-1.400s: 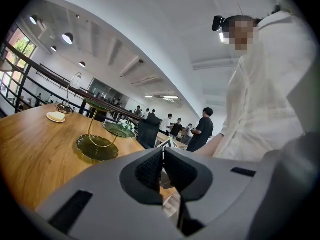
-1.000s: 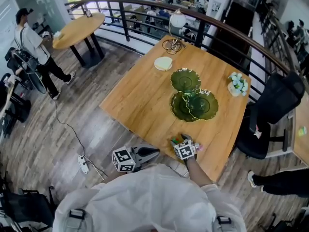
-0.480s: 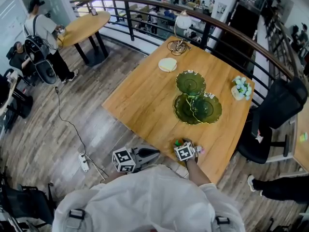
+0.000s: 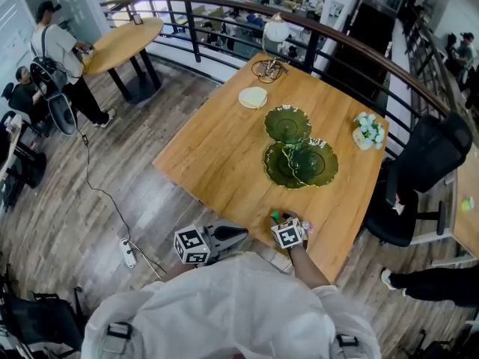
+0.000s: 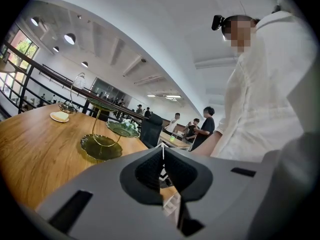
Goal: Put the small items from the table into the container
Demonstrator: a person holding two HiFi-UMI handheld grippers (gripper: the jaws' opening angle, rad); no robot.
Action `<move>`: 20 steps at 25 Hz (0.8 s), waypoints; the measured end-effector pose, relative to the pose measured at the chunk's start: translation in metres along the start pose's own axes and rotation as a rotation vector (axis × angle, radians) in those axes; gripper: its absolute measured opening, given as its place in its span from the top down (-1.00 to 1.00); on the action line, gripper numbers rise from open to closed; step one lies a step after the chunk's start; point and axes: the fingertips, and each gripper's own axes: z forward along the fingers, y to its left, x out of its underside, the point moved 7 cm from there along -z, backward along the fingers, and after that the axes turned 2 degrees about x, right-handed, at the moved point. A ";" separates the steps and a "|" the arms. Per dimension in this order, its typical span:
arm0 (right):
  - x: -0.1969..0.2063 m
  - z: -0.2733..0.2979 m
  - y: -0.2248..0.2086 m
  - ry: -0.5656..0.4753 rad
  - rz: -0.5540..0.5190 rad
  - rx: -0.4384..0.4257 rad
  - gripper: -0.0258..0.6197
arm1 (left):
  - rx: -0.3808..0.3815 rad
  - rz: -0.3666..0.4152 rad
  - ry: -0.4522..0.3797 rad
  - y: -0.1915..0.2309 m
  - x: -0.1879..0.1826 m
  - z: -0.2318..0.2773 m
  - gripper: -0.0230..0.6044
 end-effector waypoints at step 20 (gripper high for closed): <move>-0.110 -0.134 -0.088 -0.435 0.149 0.175 0.40 | 0.063 0.001 0.008 -0.003 0.002 0.017 0.89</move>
